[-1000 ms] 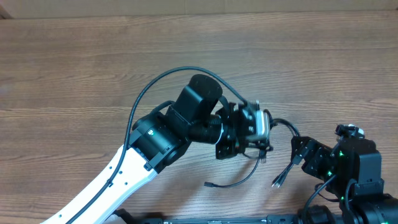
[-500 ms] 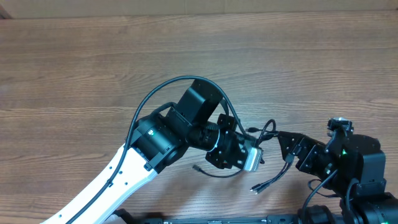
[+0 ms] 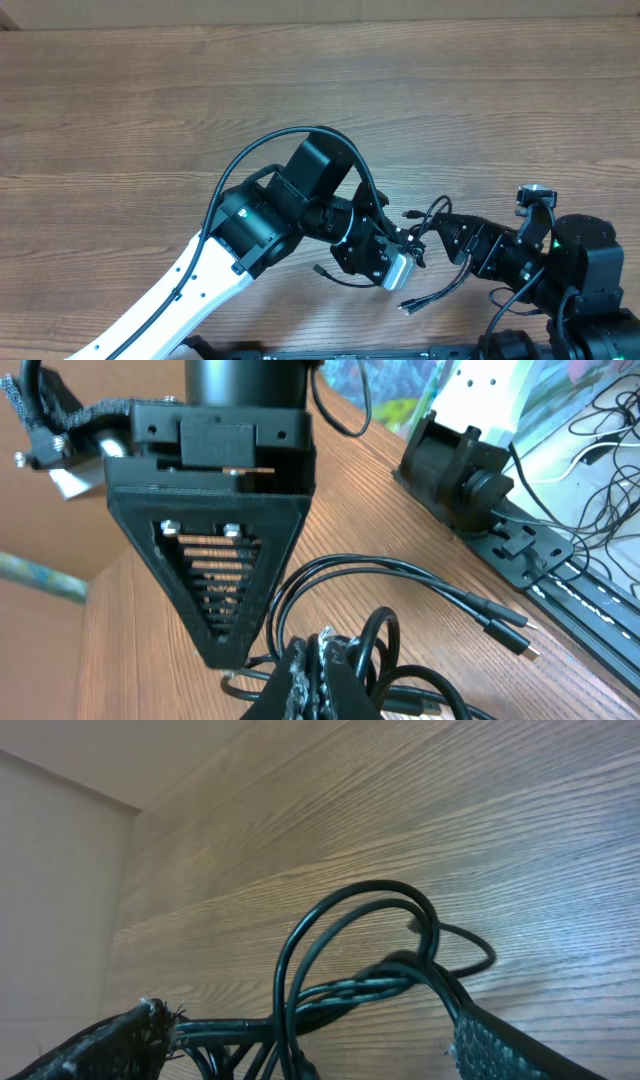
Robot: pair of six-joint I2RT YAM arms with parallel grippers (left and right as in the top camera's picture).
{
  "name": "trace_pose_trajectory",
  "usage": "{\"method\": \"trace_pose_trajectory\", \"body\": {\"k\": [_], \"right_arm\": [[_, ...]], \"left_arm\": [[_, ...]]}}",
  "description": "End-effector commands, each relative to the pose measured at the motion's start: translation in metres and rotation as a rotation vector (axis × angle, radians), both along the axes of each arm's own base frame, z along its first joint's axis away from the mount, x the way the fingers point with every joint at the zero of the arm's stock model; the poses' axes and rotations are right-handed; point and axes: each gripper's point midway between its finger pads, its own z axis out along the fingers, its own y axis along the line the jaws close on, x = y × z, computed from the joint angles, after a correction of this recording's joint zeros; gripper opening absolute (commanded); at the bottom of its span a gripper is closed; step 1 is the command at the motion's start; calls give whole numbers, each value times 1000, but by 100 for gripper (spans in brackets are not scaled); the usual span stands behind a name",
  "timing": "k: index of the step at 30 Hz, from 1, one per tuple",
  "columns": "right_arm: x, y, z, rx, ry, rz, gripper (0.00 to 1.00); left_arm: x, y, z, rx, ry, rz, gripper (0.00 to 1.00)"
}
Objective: Untangle cables
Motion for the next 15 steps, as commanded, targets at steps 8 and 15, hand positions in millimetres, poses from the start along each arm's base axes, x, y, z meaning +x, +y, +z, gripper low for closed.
{"method": "trace_pose_trajectory", "body": {"k": [8, 15], "right_arm": [[-1, 4, 11, 21, -32, 18, 87], [0, 5, 12, 25, -31, 23, 82]], "left_arm": [[-26, -5, 37, -154, -79, -161, 4], [-41, -13, 42, -178, -93, -216, 4]]}}
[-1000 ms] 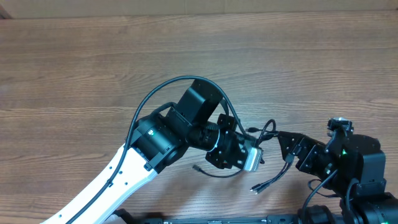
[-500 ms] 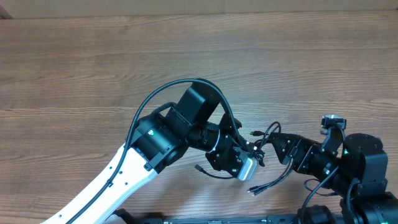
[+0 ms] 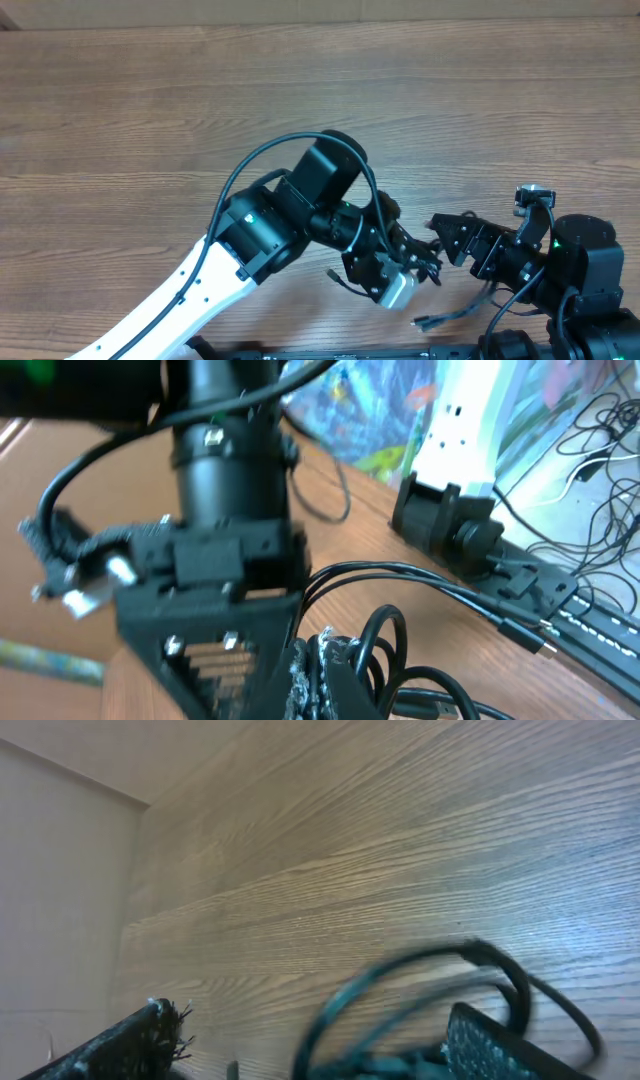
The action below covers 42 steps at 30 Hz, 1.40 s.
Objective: Untangle cables
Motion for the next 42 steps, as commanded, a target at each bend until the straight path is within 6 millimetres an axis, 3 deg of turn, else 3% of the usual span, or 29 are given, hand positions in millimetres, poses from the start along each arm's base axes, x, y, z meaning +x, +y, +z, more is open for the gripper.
{"method": "trace_pose_trajectory", "body": {"k": [1, 6, 16, 21, 26, 32, 42], "right_arm": [[1, 1, 9, 9, -25, 5, 80], [4, 2, 2, 5, 13, 5, 64], [9, 2, -9, -3, 75, 4, 4], [8, 1, -11, -19, 76, 13, 4], [7, -1, -14, -57, 69, 27, 4], [5, -2, -16, -62, 77, 28, 4], [0, -5, -27, -126, 102, 67, 4]], "left_arm": [[-17, 0, 23, -71, -41, -70, 4], [-22, -2, 24, -76, -46, -84, 4], [-16, -4, 23, -71, -66, -58, 4], [-7, -4, 18, -36, -72, 0, 4], [14, 4, -9, 105, -84, 140, 4], [24, 19, -33, 241, -85, 229, 4], [40, 26, -38, 290, -109, 336, 4]]}}
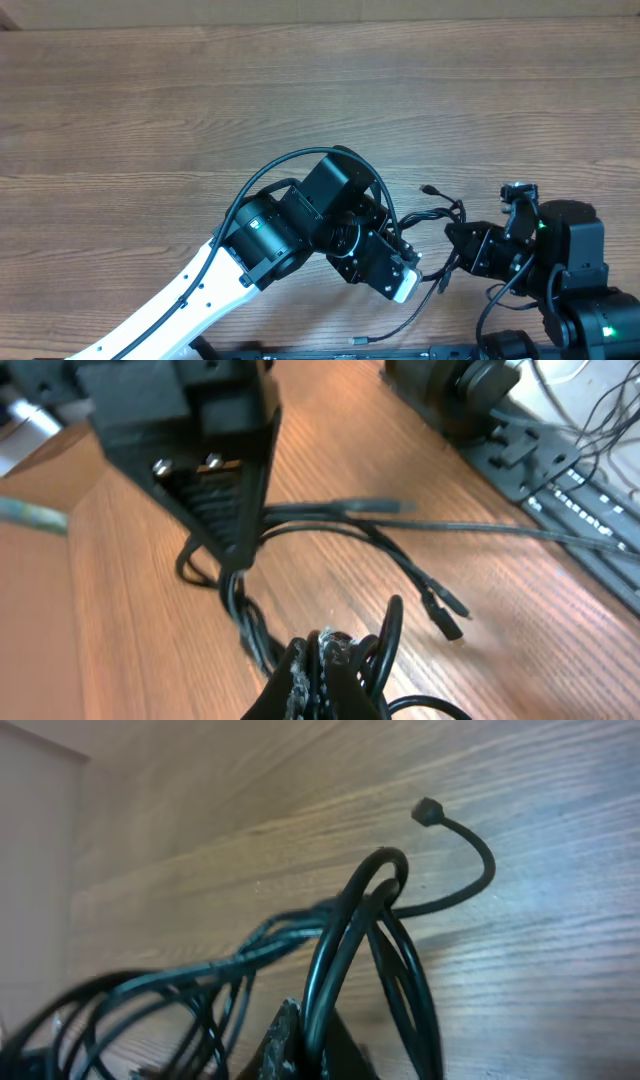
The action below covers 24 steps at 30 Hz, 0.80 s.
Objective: Untangle cables
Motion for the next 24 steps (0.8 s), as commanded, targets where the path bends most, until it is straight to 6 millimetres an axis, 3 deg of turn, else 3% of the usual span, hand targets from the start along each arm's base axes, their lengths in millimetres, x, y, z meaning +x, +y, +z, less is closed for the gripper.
{"method": "trace_pose_trajectory", "body": {"k": [1, 12, 24], "right_arm": [[0, -5, 0, -54, -10, 18, 4], [2, -13, -20, -105, 93, -7, 4], [1, -13, -23, -117, 102, 7, 4]], "left_arm": [[10, 6, 17, -12, -49, 82, 4], [16, 28, 47, -84, -92, 143, 4], [16, 44, 76, -185, -99, 173, 4]]}}
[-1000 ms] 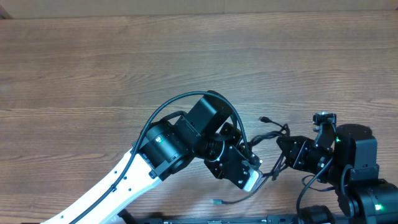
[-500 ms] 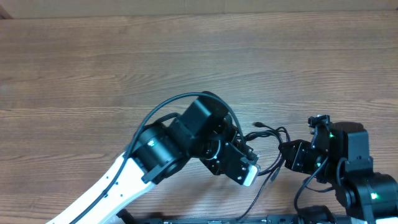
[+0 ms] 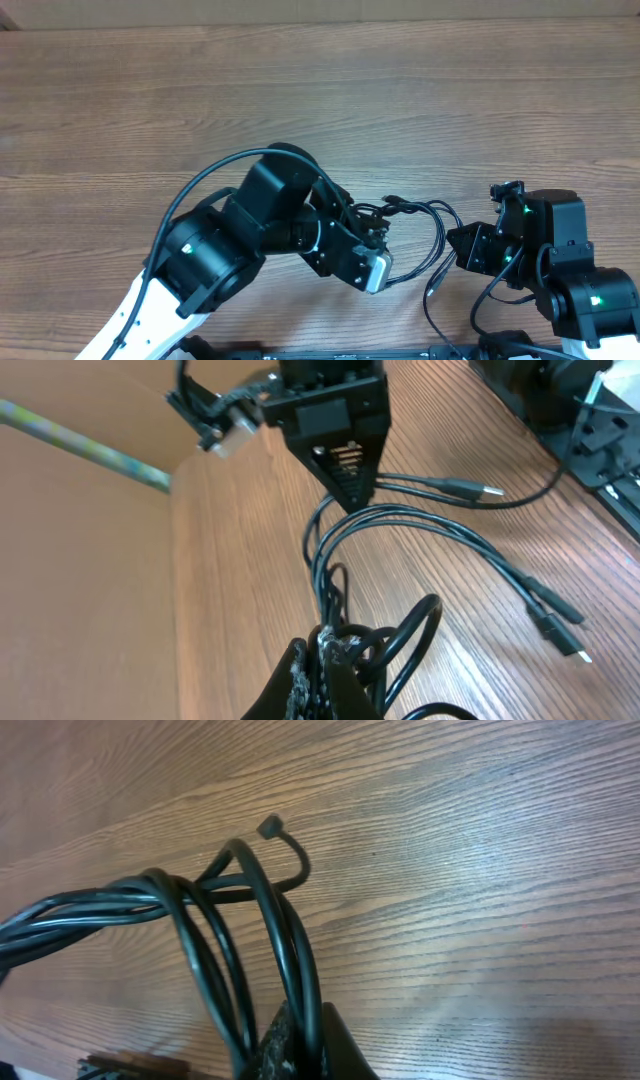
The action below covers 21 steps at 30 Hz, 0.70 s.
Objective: Untangle cables
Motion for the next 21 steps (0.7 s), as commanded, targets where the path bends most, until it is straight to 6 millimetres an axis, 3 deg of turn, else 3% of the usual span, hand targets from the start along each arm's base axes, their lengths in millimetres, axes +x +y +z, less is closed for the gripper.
{"method": "trace_pose_trajectory", "body": {"k": [1, 4, 6, 7, 9, 14, 21], "right_arm": [[2, -3, 6, -19, -23, -1, 4], [3, -3, 6, -20, -31, 1, 10], [3, -3, 6, -19, -31, 1, 33], [3, -3, 6, -19, -31, 1, 53], [3, -3, 6, -20, -31, 1, 67], [3, -3, 6, -20, -29, 1, 79], [4, -3, 7, -18, -33, 1, 81]], "left_arm": [[-3, 2, 26, -83, 1, 7, 4], [-3, 0, 33, -114, -2, -9, 4], [-2, -2, 38, -140, 8, 0, 4], [-1, -3, 41, -153, 14, 8, 4], [0, -4, 43, -164, 20, 17, 4], [0, -4, 43, -169, 35, 25, 4], [3, -6, 50, -208, 78, 59, 4]]}}
